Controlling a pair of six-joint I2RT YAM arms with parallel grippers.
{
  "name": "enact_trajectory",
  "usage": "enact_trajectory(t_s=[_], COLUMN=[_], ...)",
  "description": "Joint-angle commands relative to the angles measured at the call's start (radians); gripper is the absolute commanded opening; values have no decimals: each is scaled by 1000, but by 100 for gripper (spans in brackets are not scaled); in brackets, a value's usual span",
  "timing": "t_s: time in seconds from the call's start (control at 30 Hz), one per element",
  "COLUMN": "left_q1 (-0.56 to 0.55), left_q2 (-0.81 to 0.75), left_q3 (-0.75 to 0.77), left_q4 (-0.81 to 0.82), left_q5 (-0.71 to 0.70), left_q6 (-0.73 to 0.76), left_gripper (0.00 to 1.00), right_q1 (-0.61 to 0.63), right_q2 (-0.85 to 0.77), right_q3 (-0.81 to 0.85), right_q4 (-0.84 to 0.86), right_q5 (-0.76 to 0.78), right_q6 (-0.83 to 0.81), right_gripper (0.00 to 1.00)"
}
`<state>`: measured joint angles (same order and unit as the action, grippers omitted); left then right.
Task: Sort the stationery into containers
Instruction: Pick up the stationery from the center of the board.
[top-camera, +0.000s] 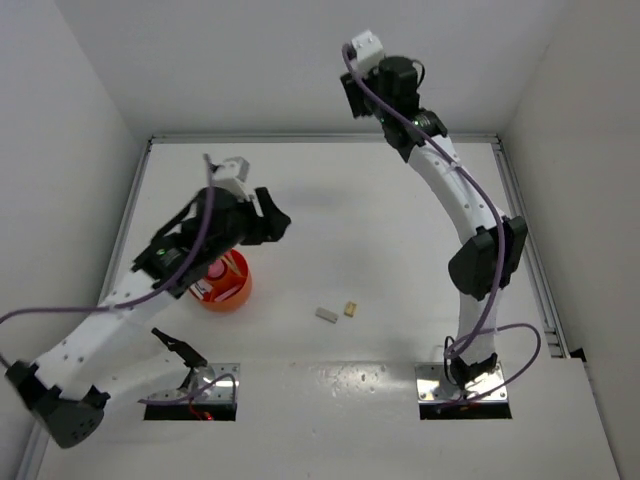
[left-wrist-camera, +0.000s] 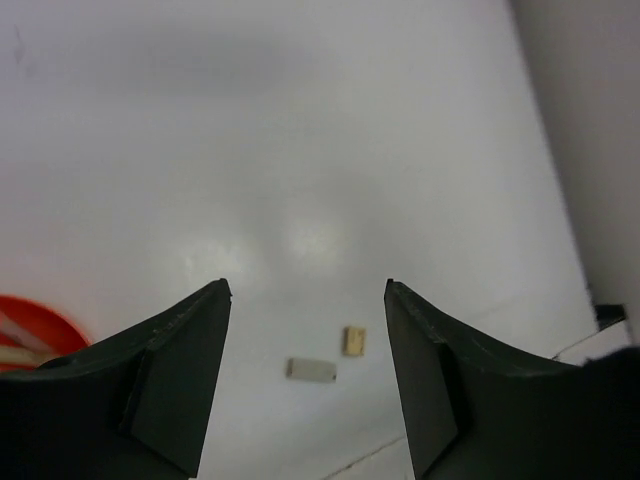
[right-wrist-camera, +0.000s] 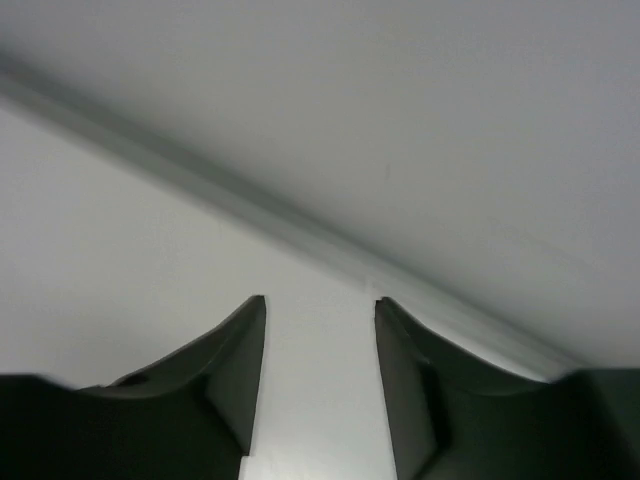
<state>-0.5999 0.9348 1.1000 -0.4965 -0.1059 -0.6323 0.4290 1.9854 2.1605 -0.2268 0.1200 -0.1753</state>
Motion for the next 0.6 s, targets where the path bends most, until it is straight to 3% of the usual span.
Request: enact_trajectory(t_s=[0.0, 0.07, 0.1, 0.17, 0.2, 0.23, 0.27, 0.33, 0.4, 0.47, 0.57], left_q1=[-99, -179, -208, -297, -325, -346, -383, -417, -457, -469, -488], left_q2=[99, 162, 186, 257, 275, 294, 335, 383, 464, 522, 616], left_q3=[-57, -57, -45, -35, -35, -26, -26, 3, 18, 49, 103], left_q4=[-72, -100, -125, -149, -160, -181, -197, -276, -356, -399, -448], left_q5=[-139, -265, -320, -374, -394, -438, -448, -469, -469, -436, -426], left_q6=[-162, -228, -295, -361, -436, -487, -536, -715, -893, -980, -1073], left_gripper=[68, 65, 64, 58, 53, 48, 33, 26, 37, 57, 68], right_q1=[-56, -68, -81, -91, -101, -101, -101, -111, -111, -111, -111], right_q2=[-151, -203, -215, -226, -237, -250, -264, -293, -339, -364, -410], right_q3=[-234, -312, -312, -333, -344, -355, -391, -468, -537, -577, -659], right_q4=[-160, -204, -236, -317, -334, -345, -345, -313, -270, -247, -197], right_q5=[63, -9, -90, -155, -186, -227, -238, -250, -261, -270, -296], right_q6=[100, 195, 250, 292, 307, 330, 345, 371, 393, 416, 428], right_gripper=[43, 0, 0, 39, 50, 53, 55, 55, 57, 59, 62])
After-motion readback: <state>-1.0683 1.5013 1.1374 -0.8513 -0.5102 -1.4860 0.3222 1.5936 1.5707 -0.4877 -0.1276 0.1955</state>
